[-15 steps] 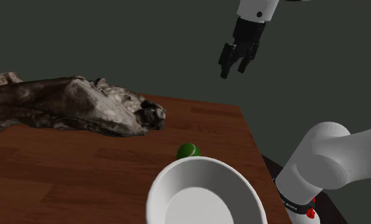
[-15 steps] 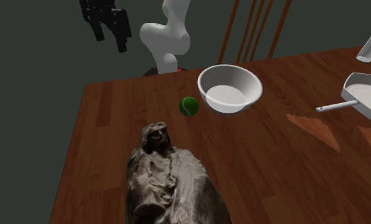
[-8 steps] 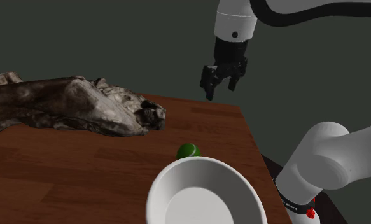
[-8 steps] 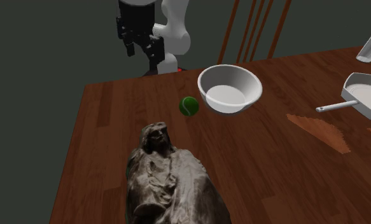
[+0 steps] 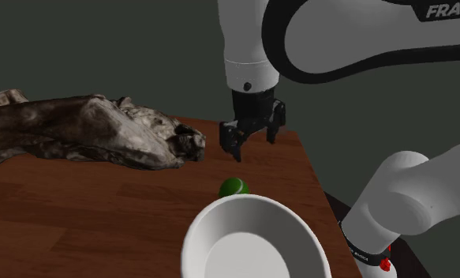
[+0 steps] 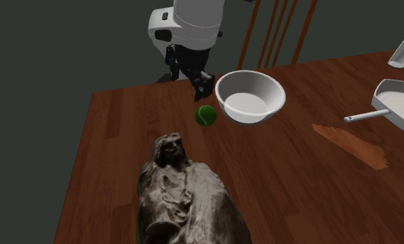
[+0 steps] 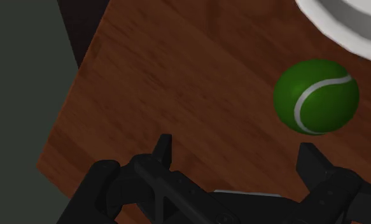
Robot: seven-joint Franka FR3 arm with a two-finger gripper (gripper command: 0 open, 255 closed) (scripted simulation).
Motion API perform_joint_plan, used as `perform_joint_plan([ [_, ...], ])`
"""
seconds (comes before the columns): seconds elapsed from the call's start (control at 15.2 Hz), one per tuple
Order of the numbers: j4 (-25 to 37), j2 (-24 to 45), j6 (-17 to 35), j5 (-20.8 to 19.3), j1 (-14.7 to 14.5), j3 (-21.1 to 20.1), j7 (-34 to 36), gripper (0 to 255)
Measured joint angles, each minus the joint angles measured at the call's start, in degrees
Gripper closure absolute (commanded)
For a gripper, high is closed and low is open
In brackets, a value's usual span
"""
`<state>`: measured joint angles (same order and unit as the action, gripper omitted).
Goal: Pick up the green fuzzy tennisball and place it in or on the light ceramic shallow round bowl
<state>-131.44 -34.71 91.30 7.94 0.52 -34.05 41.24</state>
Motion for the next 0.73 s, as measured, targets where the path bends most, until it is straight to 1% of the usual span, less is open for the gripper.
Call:
perform_joint_plan([
  [0.13,2.31,4.40,0.40,0.10,1.02,-4.30,4.72,0],
  [0.2,2.56,5.62,0.43,0.51,1.04,-6.22,7.13,0],
  [0.33,3.83,9.33,0.99,0.13,2.01,-9.67,11.17,0],
  [0.46,3.33,10.49,1.95,0.19,2.17,-10.99,12.75,0],
  [0.73,0.36,10.69,4.90,0.49,2.06,-11.58,13.07,0],
])
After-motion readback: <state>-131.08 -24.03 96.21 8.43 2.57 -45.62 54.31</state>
